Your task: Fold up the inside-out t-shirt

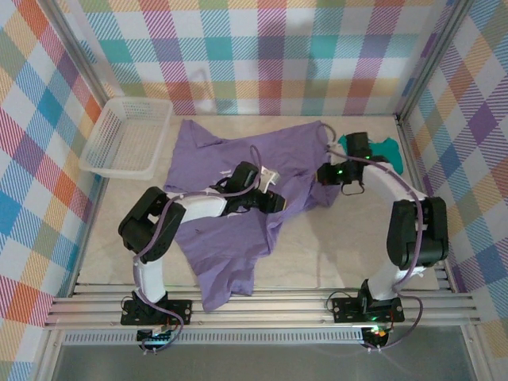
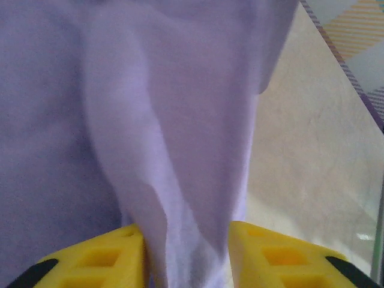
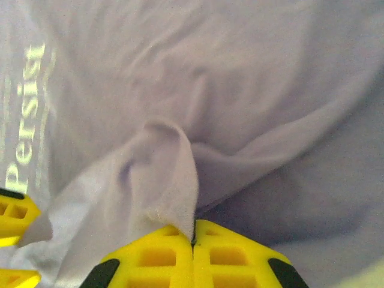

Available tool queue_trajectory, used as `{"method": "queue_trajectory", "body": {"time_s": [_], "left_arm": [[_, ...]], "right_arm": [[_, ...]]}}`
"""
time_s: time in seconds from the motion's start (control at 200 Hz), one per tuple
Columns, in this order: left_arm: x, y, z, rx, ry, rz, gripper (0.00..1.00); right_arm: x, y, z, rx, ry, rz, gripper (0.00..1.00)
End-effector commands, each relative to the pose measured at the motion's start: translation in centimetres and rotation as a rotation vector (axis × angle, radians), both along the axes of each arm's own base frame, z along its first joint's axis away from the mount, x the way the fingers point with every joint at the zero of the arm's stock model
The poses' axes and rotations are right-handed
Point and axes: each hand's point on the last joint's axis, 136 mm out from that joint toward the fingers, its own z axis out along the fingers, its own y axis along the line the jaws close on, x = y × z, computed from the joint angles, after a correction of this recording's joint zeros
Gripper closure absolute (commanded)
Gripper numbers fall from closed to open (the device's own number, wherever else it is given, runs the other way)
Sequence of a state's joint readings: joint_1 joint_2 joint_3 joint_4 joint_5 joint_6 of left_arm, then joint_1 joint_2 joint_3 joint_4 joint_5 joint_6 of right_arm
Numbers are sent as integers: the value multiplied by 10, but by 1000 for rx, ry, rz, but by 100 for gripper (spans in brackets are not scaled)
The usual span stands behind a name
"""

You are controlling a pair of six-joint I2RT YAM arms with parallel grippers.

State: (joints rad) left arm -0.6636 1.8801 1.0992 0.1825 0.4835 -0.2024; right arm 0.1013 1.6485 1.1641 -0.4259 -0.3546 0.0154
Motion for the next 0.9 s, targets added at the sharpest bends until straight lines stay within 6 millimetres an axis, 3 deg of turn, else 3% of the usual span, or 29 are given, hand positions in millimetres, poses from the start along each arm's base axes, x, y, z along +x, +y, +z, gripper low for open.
{"method": "queue_trajectory", "body": {"time_s": [0.0, 0.06, 0.195, 0.285, 0.485, 0.665, 0.76, 0.895], "left_arm": [[2, 42, 10, 67, 3, 171, 52], [-6, 78, -3, 124, 60, 277, 46], [-21, 152, -49, 232, 294, 497, 46], [-15, 175, -57, 207, 354, 579, 46], [28, 188, -74, 237, 385, 658, 46], [67, 191, -97, 283, 426, 694, 47], [97, 186, -95, 284, 413, 693, 47], [143, 166, -64, 231, 343, 651, 47]], "right_arm": [[1, 8, 1, 78, 71, -55, 100], [2, 7, -2, 80, 80, -64, 100], [3, 3, -6, 65, 80, -90, 100], [5, -2, -4, 53, 73, -100, 100], [5, 0, -4, 66, 74, -92, 100], [10, -16, -7, 36, 79, -141, 100], [20, -25, -6, 35, 78, -175, 100], [36, -32, -4, 20, 73, -200, 100]]}}
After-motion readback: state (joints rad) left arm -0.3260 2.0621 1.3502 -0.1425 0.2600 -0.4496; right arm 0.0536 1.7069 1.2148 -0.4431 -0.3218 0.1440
